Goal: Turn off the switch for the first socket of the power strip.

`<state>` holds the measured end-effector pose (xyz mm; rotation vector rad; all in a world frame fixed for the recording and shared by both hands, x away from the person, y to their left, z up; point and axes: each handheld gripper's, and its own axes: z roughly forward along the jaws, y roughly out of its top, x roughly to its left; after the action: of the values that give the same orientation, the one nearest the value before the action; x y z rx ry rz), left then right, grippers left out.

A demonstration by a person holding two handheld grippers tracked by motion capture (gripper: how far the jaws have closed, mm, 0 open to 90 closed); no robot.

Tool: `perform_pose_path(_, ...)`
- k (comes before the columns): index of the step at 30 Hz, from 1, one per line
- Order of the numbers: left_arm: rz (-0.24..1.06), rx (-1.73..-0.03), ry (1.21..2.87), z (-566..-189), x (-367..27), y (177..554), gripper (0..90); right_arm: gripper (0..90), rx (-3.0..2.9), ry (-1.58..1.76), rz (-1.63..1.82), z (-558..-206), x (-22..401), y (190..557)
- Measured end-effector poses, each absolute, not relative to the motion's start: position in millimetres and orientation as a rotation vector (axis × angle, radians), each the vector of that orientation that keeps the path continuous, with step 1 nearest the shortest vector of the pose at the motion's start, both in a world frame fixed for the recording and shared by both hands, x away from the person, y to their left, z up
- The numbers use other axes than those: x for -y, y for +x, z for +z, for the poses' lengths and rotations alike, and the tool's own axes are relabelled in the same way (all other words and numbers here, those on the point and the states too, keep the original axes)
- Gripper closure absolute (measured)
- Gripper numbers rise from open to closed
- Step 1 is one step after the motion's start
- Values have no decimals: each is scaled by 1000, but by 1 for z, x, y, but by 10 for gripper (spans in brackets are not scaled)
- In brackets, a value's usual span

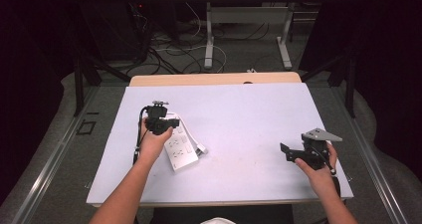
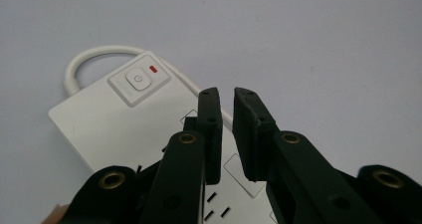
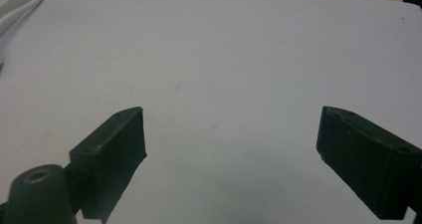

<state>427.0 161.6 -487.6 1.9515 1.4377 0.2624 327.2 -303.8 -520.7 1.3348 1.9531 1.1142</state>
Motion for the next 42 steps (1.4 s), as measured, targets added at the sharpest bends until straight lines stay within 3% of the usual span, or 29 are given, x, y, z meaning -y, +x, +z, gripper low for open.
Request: perform_pose_path(42,238,-1504,1956,-518,-164,432,900,121,-1961,1343,1105,-526,304,329)
